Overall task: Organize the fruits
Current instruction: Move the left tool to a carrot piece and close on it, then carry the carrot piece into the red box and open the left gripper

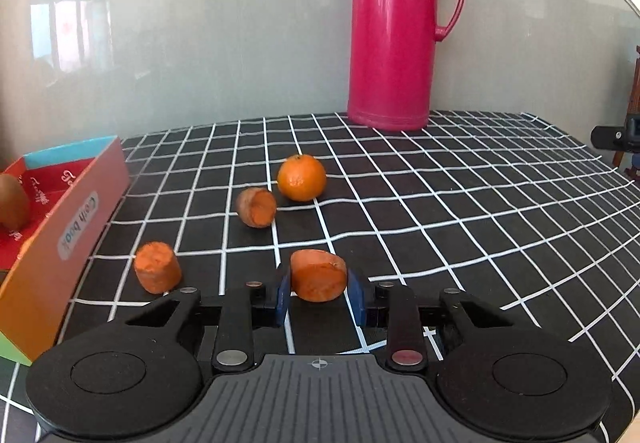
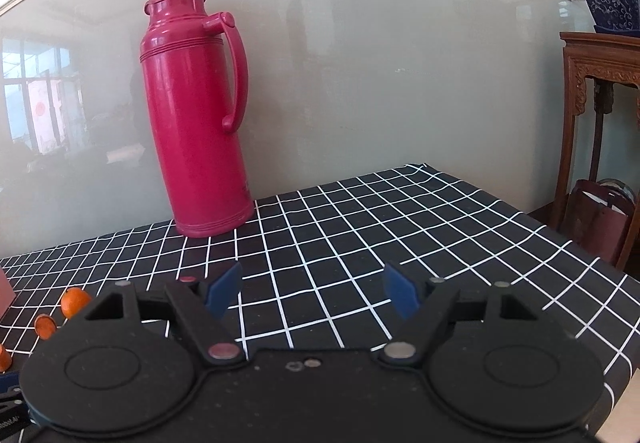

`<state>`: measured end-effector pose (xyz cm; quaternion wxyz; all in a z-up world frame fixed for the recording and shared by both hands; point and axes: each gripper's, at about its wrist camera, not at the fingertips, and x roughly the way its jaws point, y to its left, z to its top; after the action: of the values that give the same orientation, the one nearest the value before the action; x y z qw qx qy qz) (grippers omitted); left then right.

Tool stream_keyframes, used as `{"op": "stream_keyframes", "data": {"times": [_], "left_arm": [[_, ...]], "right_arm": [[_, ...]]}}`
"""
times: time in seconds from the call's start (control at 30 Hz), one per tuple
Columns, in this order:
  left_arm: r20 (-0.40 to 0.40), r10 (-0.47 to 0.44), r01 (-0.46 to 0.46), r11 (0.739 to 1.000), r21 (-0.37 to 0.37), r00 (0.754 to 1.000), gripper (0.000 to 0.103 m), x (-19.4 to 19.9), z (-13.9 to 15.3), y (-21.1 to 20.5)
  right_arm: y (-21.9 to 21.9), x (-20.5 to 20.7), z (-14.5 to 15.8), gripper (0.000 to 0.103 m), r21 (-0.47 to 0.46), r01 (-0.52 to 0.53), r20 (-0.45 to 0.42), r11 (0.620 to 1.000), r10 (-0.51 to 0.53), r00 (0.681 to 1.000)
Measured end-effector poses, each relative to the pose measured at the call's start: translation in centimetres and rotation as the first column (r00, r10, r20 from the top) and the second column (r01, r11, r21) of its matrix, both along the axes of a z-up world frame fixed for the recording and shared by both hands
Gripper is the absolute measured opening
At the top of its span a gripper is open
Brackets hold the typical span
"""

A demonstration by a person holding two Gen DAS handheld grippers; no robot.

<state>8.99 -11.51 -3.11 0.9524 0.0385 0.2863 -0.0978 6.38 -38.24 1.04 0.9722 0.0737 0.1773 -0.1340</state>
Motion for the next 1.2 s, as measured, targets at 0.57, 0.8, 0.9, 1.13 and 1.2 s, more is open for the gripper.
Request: {"op": "stream_keyframes", "data": {"times": [0.57,0.8,0.9,1.13,1.2], "left_arm": [[0.089,0.103,-0.1,0.994,-0.045,0.991,0.031,-1.1,3.3,6.2],[0.12,0.182,-0.175,0.982,-0.065,0.976,0.031,-1.3,4.2,10.0],[0.137,0.221,-0.213,0.974,-0.07,0.966,0.031,-1.5,4.5,11.9],[0.139,0.334,-0.329,0.943,-0.058,0.932,0.031,-1.4,4.5,17.3],[0.134,0.363,-0.359,0.932,-0.054,0.922,0.031,-1.4,4.3,18.7]], "right_arm": [[3.1,0.9,0.3,0.078,-0.03,-0.038,-0.011,0.999,0.038,0.999],[5.1,1.7,0.4,0.078,-0.042,-0.073,-0.019,0.996,0.072,0.997],[6.1,2.0,0.4,0.078,-0.042,-0.09,-0.018,0.995,0.089,0.996],[8.6,2.6,0.2,0.078,-0.056,-0.142,-0.03,0.988,0.14,0.99],[9.1,2.7,0.2,0.078,-0.066,-0.153,-0.033,0.986,0.151,0.988]]}}
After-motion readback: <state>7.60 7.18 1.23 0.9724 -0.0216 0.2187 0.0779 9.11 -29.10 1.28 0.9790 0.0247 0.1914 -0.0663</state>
